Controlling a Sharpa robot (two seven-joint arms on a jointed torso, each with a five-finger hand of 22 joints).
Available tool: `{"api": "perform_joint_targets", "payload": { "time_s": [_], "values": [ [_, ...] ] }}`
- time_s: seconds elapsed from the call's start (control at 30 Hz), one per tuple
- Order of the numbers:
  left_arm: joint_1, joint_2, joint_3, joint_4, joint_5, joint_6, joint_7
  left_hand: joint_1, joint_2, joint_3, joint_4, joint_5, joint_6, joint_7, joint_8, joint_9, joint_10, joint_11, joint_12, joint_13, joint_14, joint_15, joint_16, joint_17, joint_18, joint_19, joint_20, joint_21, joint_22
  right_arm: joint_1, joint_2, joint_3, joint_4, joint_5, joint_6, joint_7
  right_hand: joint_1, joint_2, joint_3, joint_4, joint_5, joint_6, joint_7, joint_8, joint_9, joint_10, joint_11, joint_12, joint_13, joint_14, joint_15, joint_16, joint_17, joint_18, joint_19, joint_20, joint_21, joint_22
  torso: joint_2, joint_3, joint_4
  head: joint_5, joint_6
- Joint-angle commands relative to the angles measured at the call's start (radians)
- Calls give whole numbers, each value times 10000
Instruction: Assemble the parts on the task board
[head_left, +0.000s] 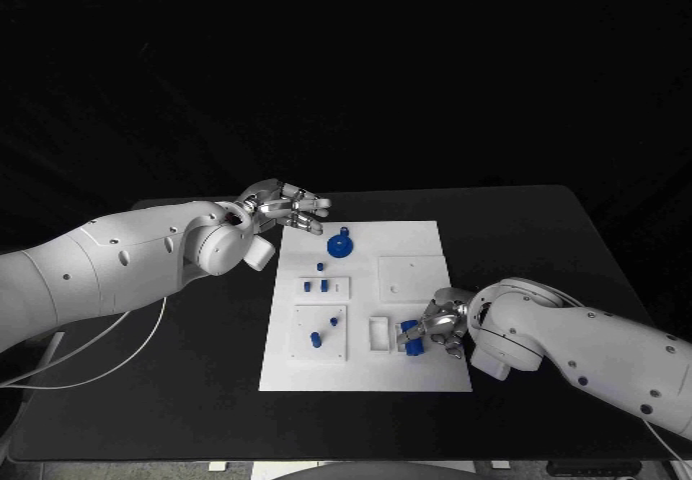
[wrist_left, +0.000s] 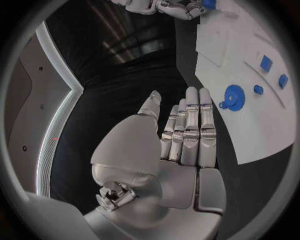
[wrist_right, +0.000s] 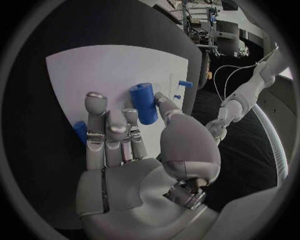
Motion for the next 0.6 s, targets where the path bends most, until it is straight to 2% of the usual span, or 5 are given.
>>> {"api": "perform_joint_targets", "payload": {
  "time_s": [0.03,0.2,0.33,0.43,0.6],
  "values": [
    [3,15,4,10,-71,172,24,-22,53,19,-15,31,-54,7,65,11,-90,8,-29,10,2,59,67,11,-195,55,0,35,-20,-199,-29,-158,-64,-132,100,-540,-37,214,588,-455,6,197,-80,-538,-6712,3,-77,44,-10,-4,-66,-11,-2,95,463,-92,30,12,1,4,7,7,-13],
    [3,8,3,5,-77,172,8,-22,53,19,-15,31,-54,7,65,11,-90,8,-29,10,2,59,67,11,-195,55,0,35,-20,-171,-148,-157,76,129,-6,-524,-123,214,575,-413,-49,264,-107,-537,-6696,23,-88,47,-7,-1,-76,-20,-8,87,464,-103,22,6,-1,-1,1,29,6],
    [3,3,3,-3,-83,178,-14,-29,62,22,-5,41,-53,6,64,11,-90,7,-29,9,4,59,68,12,-196,56,0,36,-31,-91,-251,-134,254,511,-120,-509,-254,186,330,-111,-1099,357,-136,-541,-6658,68,-94,48,-11,2,-77,-25,-8,81,465,-106,8,-8,-2,-4,-24,54,21],
    [3,7,3,-12,-84,183,-26,-32,62,21,-1,41,-53,6,65,11,-90,7,-29,9,3,59,68,12,-196,57,0,36,-35,-11,-313,-112,389,746,-158,-505,-118,136,187,136,-1124,404,-157,-536,-6625,79,-98,33,-19,5,-83,-28,-6,75,466,-115,24,-15,-8,-16,-19,51,9],
    [3,21,2,-25,-86,187,-48,-37,62,19,6,41,-53,6,65,11,-91,8,-29,9,1,60,67,12,-196,57,1,36,-40,161,-383,-83,634,1087,-118,-497,-122,138,147,211,-1165,465,-174,-531,-6611,80,-106,22,-28,5,-89,-30,-3,71,463,-119,26,-17,-4,-17,-10,49,18]
  ]
}}
